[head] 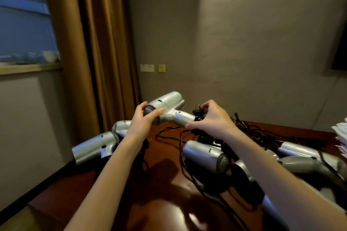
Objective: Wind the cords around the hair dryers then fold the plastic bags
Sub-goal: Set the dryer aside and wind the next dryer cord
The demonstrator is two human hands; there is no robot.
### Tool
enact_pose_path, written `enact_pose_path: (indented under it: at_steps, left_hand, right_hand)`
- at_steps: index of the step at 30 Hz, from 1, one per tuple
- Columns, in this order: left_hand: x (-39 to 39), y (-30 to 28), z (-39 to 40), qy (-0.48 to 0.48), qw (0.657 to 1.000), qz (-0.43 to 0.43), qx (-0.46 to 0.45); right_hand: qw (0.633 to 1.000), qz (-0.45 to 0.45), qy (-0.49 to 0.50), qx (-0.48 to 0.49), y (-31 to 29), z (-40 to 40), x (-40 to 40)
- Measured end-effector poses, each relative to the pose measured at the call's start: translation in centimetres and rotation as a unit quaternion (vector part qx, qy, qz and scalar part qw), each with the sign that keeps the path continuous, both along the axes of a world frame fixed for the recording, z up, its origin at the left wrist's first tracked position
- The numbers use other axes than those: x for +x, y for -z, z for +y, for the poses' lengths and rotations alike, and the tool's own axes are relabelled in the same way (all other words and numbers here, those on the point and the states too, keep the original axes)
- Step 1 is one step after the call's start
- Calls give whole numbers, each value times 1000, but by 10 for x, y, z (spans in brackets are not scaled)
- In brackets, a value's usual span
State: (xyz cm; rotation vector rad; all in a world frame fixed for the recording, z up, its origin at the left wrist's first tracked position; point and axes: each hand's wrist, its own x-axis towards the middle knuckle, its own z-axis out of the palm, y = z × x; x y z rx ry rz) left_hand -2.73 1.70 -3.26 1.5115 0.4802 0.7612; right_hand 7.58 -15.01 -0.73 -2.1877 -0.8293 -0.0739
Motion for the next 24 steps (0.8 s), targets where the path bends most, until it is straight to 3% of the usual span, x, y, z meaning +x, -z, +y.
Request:
enact_pose_path:
  at_steps: [5, 8, 11, 18, 24]
  left_hand:
    - [-24, 23, 8, -64, 969, 110, 213]
    - [-23, 48, 4, 12, 929, 183, 322]
    - [-18, 61, 13, 55, 898, 256, 354]
    - [-8, 58, 19, 52, 809, 366, 458]
    - [-6, 52, 4, 18, 778, 413, 473]
  right_hand:
    - [988, 136, 26, 65, 57, 71, -25]
    - [973, 196, 59, 103, 92, 102, -36]
    - [968, 211, 81, 107, 109, 117, -39]
    - [972, 231, -26, -28, 103, 97, -26]
    - [970, 135, -132, -151, 68, 65, -28]
